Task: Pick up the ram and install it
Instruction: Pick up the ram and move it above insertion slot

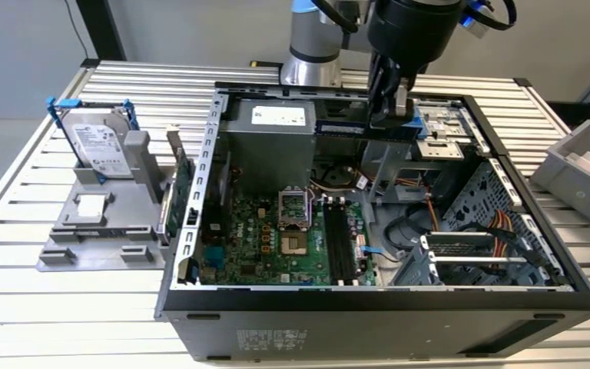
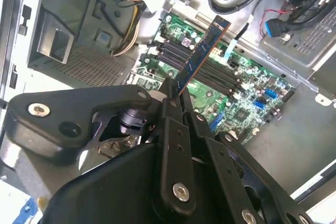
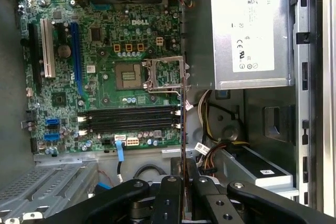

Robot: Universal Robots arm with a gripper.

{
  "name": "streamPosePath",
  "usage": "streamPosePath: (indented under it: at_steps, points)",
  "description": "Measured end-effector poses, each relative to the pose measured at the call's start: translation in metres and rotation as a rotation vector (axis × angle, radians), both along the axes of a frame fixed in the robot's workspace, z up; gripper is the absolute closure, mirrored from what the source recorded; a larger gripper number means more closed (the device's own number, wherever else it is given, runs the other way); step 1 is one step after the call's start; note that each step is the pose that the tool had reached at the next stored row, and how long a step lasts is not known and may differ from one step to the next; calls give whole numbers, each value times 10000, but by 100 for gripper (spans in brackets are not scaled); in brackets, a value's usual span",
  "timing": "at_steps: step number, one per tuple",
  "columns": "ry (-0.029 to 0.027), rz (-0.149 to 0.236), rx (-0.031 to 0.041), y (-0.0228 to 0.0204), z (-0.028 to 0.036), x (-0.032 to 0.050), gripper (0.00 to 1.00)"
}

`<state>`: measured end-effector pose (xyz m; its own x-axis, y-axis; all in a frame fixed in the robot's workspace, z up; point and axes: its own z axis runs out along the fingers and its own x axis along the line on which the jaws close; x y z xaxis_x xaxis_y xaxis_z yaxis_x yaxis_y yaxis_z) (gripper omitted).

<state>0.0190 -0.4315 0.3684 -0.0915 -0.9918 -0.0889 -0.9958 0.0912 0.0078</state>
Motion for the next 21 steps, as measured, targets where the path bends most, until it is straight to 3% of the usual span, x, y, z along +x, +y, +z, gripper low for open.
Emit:
streamPosePath:
  at_steps: [12,21]
  points:
    - [1,-1265,-1,-1,0,-1,100]
    - [1,-1806,-2,-6,1,13,100]
